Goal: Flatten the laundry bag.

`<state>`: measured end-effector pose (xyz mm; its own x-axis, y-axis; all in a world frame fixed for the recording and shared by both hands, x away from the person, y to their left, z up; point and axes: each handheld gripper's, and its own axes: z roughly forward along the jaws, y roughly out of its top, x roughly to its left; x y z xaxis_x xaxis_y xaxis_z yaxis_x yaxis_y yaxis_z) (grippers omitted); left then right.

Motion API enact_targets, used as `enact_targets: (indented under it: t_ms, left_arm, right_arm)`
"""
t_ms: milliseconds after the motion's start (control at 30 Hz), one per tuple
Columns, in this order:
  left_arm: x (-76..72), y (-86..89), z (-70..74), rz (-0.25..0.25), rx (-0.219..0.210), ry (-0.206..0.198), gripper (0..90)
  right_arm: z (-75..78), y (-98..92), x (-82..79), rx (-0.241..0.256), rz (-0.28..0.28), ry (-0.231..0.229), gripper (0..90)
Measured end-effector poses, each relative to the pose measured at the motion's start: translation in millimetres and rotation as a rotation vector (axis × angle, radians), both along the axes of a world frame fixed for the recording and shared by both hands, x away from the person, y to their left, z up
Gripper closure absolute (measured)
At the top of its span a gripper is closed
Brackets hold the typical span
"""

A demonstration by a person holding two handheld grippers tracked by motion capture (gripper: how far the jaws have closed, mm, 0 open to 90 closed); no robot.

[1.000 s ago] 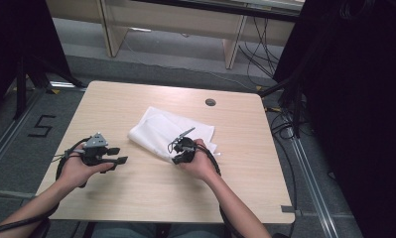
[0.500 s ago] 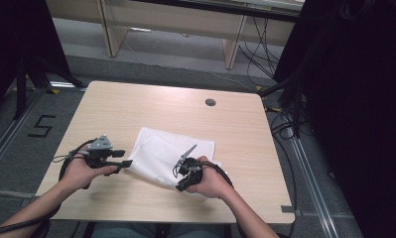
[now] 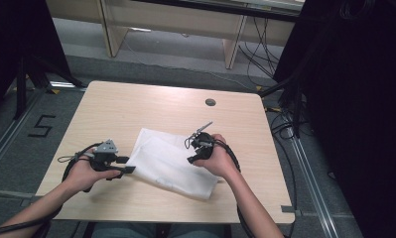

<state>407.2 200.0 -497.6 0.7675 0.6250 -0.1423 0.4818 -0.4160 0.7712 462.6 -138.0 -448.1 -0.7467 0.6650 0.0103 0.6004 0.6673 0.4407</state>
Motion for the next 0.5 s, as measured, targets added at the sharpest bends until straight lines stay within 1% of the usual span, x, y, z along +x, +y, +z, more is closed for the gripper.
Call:
enact_targets:
  t_ms: [33,100,133,167,200,233,267,333,400,433,467,500]
  left_arm:
    - [-0.4,-0.8,-0.6,-0.002,-0.008,0.004,49.1]
    - [-0.3,-1.0,-1.6,-0.012,-0.006,0.008,49.0]
    - [-0.3,-1.0,-2.1,-0.010,-0.006,0.010,49.0]
    - [0.0,-0.6,-2.1,-0.009,-0.002,0.010,49.0]
    - [-0.5,-0.5,-1.9,0.001,-0.006,0.020,49.0]
    - [0.4,0.2,-2.6,-0.007,-0.010,0.015,48.9]
    - [0.2,0.3,-2.9,-0.004,-0.009,0.020,48.9]
    - [0.1,0.5,-3.3,-0.007,0.002,0.017,48.9]
    - [-0.8,0.3,-2.6,-0.004,0.003,0.013,48.9]
    - [-0.3,0.6,-2.4,-0.007,-0.001,0.017,48.9]
    - [-0.5,0.5,-2.5,0.000,0.002,0.010,48.8]
    - [0.0,0.6,-3.0,-0.002,-0.004,0.015,48.7]
  right_arm:
    - [0.0,0.0,0.0,0.000,0.000,0.000,52.2]
    - [-4.3,0.1,10.6,-0.004,-0.013,-0.012,49.3]
    - [-5.6,0.3,13.9,-0.001,-0.020,-0.020,47.3]
    - [-6.6,0.8,17.1,0.011,-0.027,-0.017,45.3]
    - [-7.5,1.3,19.1,0.021,-0.033,-0.018,44.7]
    - [-9.6,2.3,22.2,0.026,-0.040,-0.021,45.0]
    - [-12.0,3.8,23.7,0.028,-0.046,-0.011,45.3]
    - [-16.9,5.4,26.2,0.009,-0.043,-0.006,45.7]
    - [-22.8,7.4,27.4,0.002,-0.039,0.014,46.4]
    - [-25.4,8.2,27.5,0.000,-0.037,0.019,47.1]
    - [-28.5,9.6,27.1,-0.006,-0.031,0.030,49.8]
    - [-30.7,10.8,26.6,-0.014,-0.029,0.045,51.4]
